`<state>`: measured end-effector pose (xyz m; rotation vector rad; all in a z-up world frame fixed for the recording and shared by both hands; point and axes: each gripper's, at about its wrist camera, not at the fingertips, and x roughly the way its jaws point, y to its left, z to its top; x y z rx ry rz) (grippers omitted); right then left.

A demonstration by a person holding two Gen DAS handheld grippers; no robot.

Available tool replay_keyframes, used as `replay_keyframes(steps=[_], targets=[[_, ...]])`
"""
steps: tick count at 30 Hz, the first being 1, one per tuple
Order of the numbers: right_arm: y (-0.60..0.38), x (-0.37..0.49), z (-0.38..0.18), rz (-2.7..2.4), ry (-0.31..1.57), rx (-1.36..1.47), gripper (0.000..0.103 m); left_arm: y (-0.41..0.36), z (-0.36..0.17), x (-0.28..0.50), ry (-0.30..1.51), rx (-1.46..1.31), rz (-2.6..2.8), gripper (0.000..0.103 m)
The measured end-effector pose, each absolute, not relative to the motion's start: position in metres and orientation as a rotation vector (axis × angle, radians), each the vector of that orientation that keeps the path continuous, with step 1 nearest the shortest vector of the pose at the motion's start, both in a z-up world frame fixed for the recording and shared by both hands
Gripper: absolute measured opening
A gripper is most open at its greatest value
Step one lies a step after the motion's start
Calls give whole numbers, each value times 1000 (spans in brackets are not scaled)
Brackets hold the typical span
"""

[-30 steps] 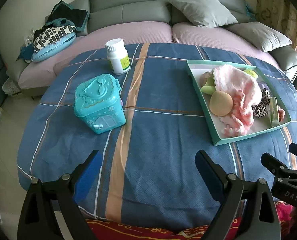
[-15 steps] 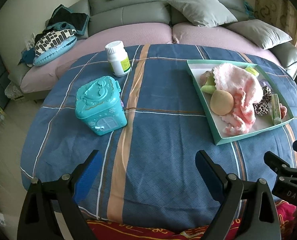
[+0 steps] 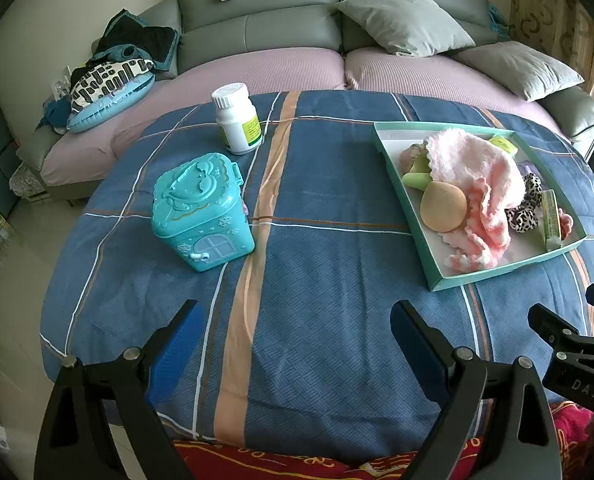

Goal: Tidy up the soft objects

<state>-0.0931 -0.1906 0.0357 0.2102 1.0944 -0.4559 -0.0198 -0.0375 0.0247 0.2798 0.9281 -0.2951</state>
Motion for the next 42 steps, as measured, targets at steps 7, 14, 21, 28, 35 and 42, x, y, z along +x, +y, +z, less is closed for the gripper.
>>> replay_keyframes(steps=[7,14,21,28,35,42], targets=[[-190,-92,34,-461,1103,201,97,-38,24,-20,931,279,-297,94],[-190,-92,34,-464,1106,202,97,-37,24,-19,931,280,-298,94],[-192,-93,33,-467,1107,207,97,-37,24,-19,931,281,-296,94],[-194,-93,31,-469,1114,216,97,-38,24,-19,932,280,-296,94],[-194,-93,31,-468,1116,219,97,-38,22,-19,935,279,-298,94],[-194,-93,31,-468,1116,219,97,-38,21,-18,936,279,-298,94]])
